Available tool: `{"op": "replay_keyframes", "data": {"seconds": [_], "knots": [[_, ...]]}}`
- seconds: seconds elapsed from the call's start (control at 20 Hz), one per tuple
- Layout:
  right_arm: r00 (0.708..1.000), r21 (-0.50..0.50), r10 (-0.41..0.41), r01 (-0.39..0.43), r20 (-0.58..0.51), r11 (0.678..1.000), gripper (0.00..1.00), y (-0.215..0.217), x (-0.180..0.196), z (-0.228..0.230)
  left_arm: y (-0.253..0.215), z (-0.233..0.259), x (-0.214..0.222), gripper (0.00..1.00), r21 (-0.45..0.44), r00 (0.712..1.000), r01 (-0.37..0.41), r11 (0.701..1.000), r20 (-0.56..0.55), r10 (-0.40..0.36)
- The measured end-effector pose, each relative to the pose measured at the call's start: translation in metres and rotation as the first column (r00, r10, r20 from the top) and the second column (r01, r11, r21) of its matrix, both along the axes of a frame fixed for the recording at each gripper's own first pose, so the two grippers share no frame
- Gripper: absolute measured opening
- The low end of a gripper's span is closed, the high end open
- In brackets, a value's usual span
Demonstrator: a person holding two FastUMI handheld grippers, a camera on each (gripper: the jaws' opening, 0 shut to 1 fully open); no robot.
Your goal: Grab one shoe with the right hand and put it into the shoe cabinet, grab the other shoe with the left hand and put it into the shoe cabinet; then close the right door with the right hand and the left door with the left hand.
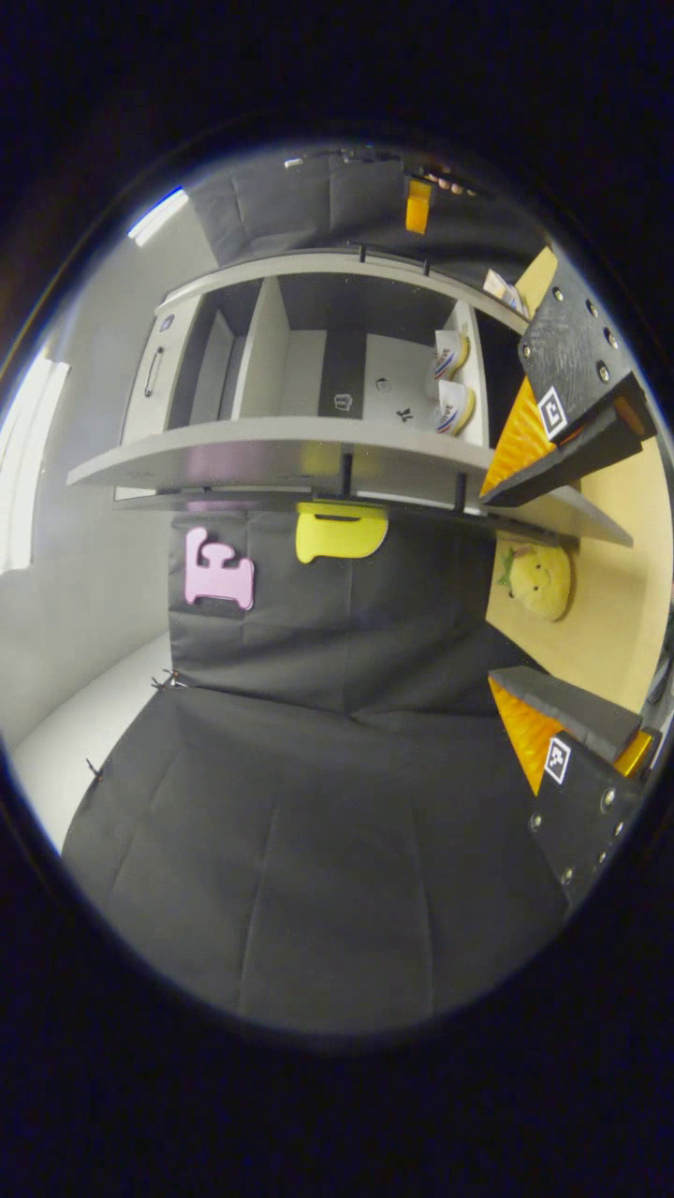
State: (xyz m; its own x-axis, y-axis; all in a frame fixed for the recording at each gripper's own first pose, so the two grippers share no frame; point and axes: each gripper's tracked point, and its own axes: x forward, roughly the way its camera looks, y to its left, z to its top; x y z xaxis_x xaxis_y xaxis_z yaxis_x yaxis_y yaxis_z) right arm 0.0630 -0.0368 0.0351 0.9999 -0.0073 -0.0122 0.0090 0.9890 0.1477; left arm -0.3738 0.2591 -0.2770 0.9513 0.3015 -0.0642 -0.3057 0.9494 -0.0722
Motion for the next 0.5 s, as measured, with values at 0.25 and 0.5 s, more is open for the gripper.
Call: {"op": "replay_keyframes", "data": {"seconds": [0.25,0.5], "knots": [[0.998,-0.05,-0.061,0.061,0.007,0.997,0.96,-0.012,-0.011,-0.019,0.031,0.031,0.037,0.98,0.003,0.994,0.102,0.995,0.028,-0.102],[0.993,-0.08,-0.107,0.103,-0.052,0.991,0.96,-0.011,-0.028,-0.047,0.045,0.04,0.086,1.0,0.063,0.985,0.174,0.983,-0.011,-0.173]]}}
